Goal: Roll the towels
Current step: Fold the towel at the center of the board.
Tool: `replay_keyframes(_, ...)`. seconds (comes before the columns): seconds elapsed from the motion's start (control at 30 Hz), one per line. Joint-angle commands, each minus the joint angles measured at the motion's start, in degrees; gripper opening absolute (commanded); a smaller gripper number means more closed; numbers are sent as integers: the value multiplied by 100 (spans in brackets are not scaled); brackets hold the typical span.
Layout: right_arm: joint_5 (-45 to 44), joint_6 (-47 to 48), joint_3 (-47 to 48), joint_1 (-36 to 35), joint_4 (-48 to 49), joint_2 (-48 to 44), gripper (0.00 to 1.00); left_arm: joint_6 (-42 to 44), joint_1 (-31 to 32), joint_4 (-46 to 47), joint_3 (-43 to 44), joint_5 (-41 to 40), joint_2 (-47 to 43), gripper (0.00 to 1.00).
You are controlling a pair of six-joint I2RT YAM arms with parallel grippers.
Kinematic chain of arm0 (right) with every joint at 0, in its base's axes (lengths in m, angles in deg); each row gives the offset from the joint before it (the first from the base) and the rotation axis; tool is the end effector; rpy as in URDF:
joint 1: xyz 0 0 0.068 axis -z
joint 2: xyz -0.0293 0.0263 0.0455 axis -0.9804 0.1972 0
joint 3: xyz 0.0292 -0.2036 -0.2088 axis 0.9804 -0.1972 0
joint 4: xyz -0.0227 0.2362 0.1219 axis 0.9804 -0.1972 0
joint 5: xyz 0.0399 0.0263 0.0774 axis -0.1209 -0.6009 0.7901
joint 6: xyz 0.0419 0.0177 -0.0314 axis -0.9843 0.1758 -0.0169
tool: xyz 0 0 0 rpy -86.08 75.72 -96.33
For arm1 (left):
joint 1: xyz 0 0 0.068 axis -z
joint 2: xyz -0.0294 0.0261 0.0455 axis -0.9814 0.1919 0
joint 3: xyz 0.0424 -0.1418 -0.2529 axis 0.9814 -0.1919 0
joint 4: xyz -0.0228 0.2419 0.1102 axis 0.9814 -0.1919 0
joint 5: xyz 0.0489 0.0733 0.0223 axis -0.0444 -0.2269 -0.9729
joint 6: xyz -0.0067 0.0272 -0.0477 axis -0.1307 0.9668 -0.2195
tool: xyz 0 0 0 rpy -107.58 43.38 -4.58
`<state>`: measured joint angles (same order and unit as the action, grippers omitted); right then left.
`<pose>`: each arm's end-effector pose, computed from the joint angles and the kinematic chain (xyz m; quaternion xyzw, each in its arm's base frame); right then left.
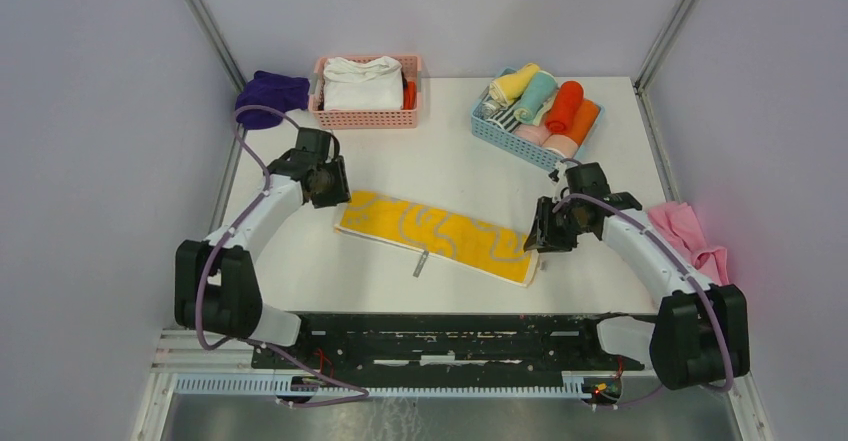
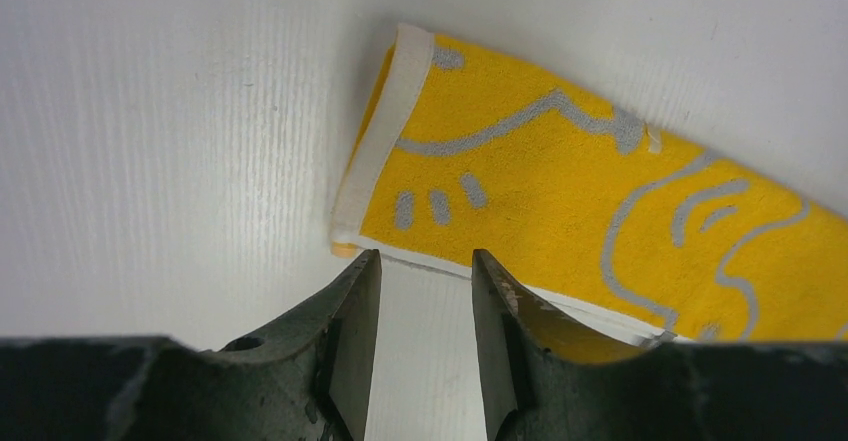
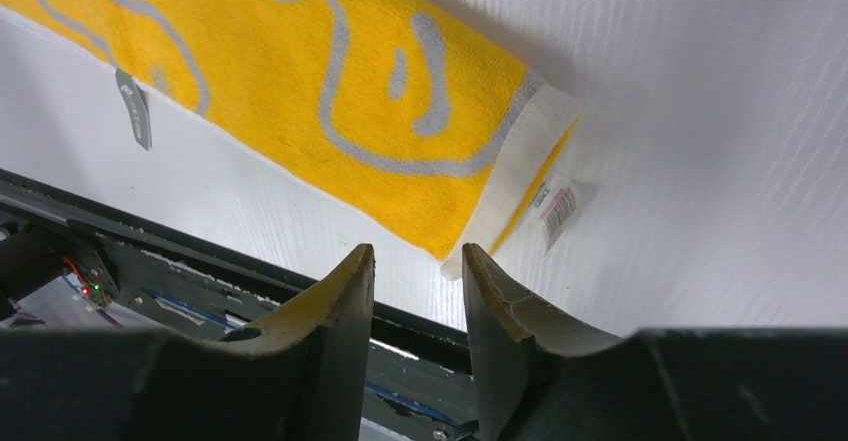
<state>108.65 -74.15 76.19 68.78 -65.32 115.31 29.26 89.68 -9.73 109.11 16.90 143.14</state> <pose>0.2053 0.0488 0.2289 0.0676 0.9624 0.2202 0.1443 0.2835 -0.0530 0.2616 -0.0829 0.9555 -0.0644 0.2757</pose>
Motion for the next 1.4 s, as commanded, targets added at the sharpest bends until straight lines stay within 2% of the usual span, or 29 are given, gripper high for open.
replay_keyframes(0.0, -243, -118, 203, -6, 522, 334, 46, -198, -7, 232, 244, 43, 394, 46)
replay_keyframes(0.07, -282, -135, 126, -4, 584, 403, 46, -179, -107, 294, 182, -85, 505, 46)
replay_keyframes(0.23, -182, -336, -148, -8, 1137, 644, 47, -274, -286, 608, 151, 480, 872, 47)
replay_keyframes(0.4, -705, -365, -64, -2, 1694, 1328, 47, -286, -341, 633, 219, 394, 1090, 47)
replay_keyframes(0.63, -1020, -246, 669, 30, 2094, 2444, 47, -503, -920, 944, -359, 1050, 782, 46)
replay_keyframes(0.77, -1106, 5, 1234, 28, 2183, 2779, 47, -521, -1061, 1007, -607, 1086, 598, 47)
replay_keyframes(0.93, -887, 113, 1350, 27, 1743, 2216, 51, -461, -1072, 956, -776, 1157, 402, 47)
replay_keyframes(1.13, -1024, -47, 536, 48, 1332, 1200, 54, -413, -1074, 945, -971, 1207, 354, 47)
replay_keyframes(1.37, -1004, -492, -471, 79, 1522, 309, 57, -315, -1074, 920, -1041, 1109, 523, 47)
